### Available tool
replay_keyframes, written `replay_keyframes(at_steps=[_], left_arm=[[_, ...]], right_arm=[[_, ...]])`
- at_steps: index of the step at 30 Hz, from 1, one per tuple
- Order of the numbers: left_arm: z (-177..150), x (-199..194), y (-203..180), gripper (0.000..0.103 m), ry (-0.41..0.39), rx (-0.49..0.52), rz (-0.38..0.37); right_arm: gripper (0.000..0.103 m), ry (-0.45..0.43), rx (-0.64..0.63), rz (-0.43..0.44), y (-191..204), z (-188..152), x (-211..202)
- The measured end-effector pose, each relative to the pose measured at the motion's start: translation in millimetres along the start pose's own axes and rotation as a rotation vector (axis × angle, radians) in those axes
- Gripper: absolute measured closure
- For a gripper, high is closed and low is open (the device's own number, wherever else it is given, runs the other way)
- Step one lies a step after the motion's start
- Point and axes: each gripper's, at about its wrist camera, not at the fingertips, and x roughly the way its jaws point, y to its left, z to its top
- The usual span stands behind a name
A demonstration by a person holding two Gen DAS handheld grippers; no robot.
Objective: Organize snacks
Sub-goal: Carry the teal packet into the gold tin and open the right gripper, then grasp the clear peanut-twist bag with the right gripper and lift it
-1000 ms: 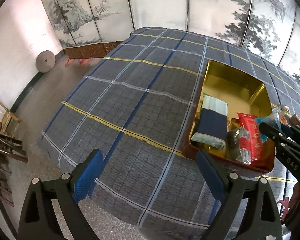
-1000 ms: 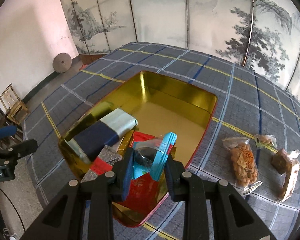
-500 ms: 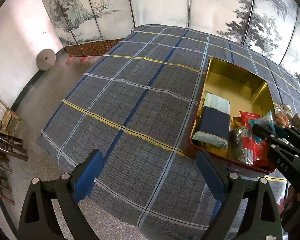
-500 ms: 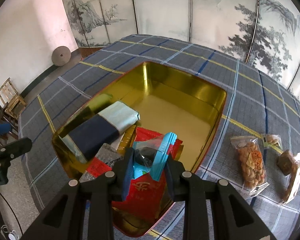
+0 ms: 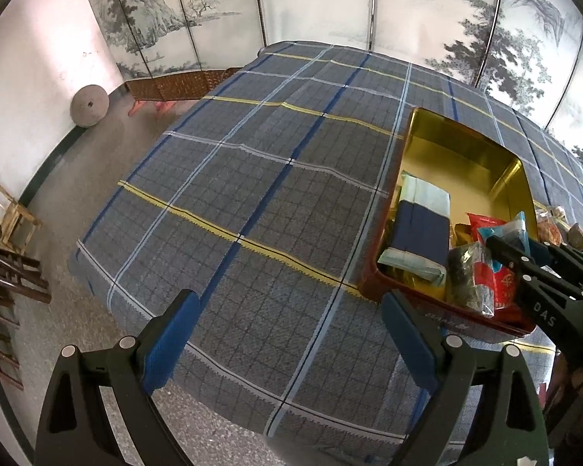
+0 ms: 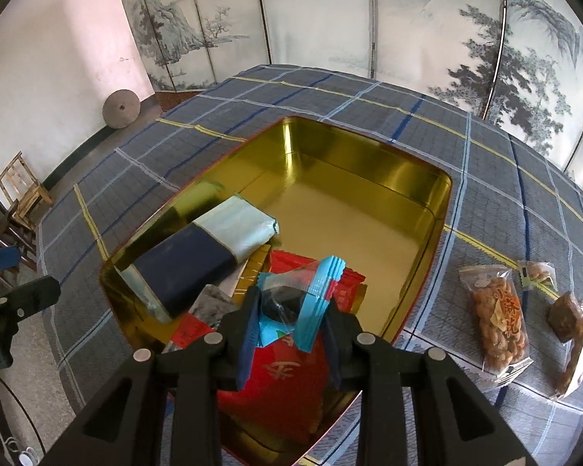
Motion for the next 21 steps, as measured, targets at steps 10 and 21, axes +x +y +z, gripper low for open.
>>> replay_keyframes(at_steps=[10, 21], left_arm=[[0, -1, -7, 0.010, 0.001, 0.009, -0.004], [4, -7, -31, 0.010, -0.002, 0.048, -0.020]], right_arm=[[0.057, -0.020, -0.004, -0.013, -1, 0, -7], [0.046, -0.106, 0.019, 0.017, -21, 0, -45]])
